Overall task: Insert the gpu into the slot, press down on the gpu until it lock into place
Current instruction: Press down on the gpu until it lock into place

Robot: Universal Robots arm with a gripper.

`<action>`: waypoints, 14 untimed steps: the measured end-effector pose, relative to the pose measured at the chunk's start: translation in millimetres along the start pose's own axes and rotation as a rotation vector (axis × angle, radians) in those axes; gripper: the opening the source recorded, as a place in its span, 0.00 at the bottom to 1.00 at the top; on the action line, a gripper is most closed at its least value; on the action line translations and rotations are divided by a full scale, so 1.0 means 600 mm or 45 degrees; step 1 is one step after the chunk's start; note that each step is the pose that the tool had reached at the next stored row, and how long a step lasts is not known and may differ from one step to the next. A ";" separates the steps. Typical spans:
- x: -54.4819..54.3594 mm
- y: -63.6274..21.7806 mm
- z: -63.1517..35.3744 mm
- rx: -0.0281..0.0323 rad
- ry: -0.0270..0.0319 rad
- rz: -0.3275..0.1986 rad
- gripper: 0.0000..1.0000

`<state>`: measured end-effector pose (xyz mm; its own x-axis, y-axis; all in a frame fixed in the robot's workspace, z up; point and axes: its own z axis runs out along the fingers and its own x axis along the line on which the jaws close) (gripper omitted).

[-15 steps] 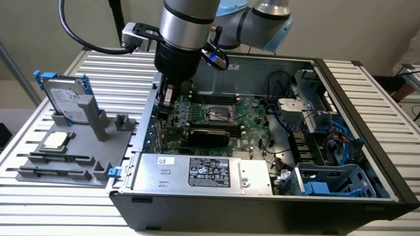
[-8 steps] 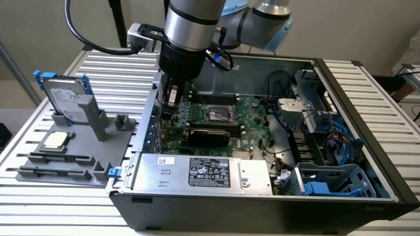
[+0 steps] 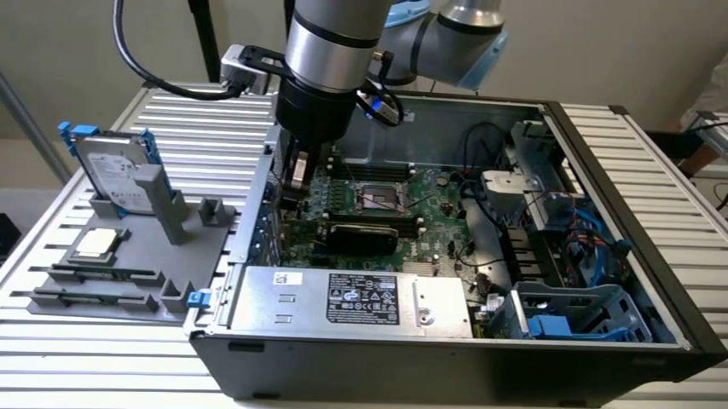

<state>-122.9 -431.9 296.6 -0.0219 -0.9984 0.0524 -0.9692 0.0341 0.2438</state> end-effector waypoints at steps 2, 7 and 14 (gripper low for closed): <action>0.001 0.000 0.000 -0.0001 0.0060 0.001 0.11; 0.002 0.000 0.002 -0.0003 0.0141 0.004 0.11; 0.002 0.002 0.005 -0.0031 0.0119 0.013 0.11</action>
<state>-124.8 -433.1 294.3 -0.0295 -0.9975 0.0640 -0.9683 0.0443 0.2456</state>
